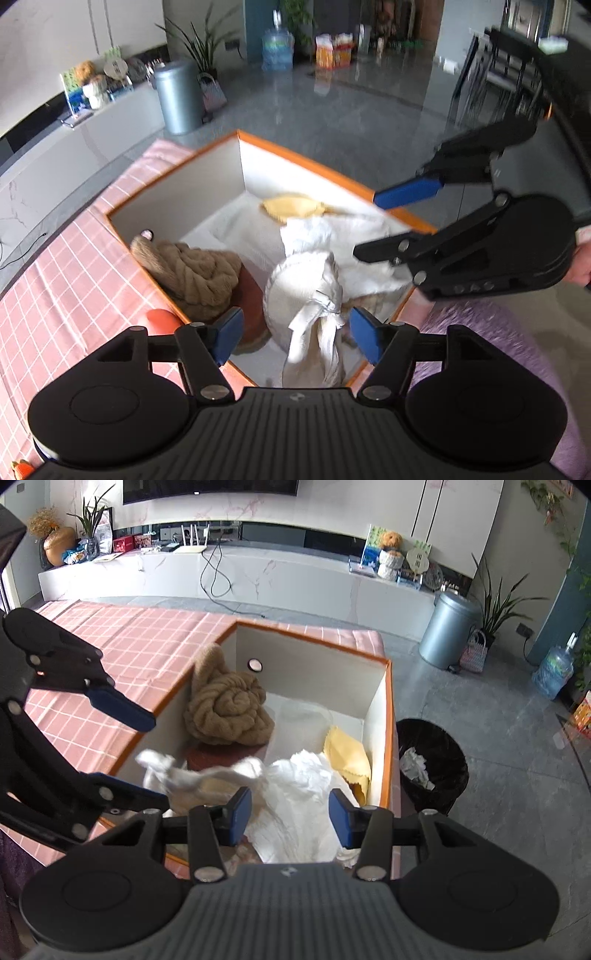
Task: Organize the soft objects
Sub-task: 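Lower the white cap with the left tool while the right tool releases the tissue into the box, then withdraw both tools from the box toward the crocheted fruit and pink ball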
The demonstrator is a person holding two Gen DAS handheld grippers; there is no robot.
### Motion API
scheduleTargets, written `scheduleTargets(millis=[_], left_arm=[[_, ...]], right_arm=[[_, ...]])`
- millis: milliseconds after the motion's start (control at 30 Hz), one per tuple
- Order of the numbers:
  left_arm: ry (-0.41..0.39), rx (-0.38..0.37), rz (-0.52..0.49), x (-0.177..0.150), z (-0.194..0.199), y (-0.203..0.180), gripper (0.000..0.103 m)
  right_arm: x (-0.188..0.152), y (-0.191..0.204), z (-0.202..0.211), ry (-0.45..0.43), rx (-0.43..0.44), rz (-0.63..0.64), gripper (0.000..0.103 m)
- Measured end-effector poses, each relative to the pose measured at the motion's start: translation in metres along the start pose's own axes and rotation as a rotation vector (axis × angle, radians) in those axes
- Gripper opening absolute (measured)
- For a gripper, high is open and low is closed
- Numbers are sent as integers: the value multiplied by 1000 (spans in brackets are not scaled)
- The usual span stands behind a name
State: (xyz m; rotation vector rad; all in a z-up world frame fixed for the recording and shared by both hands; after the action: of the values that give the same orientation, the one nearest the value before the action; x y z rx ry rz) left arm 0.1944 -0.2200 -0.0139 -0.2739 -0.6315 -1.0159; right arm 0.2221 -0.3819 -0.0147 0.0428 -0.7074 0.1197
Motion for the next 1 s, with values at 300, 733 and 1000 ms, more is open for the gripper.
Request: scheduleTargets(millis=[300,733,1000], left_arm=[[-156,59,101,-7,57,18,78],[-161,182,217,-68,99,72,78],[-96,264,295,-125,111,123,78]], right_arm=[[17,34,34,-95,-3,14,54],[26,137,30,-88,98,198,54],[30,181,-18,17,118,350,54]])
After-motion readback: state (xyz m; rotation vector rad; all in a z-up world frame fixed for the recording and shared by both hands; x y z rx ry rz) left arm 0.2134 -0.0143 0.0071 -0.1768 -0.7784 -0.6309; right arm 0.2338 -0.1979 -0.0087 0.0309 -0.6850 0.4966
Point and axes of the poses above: each gripper's, at about its wrist camera, not at the fingertips, and z roughly against the way its jaws point, y to its left, x to its top, the point moved 9 cm from there along -z, roughly the way its jaws point, and after that the axes turned 9 degrees about -z, right-handed, at the moved point
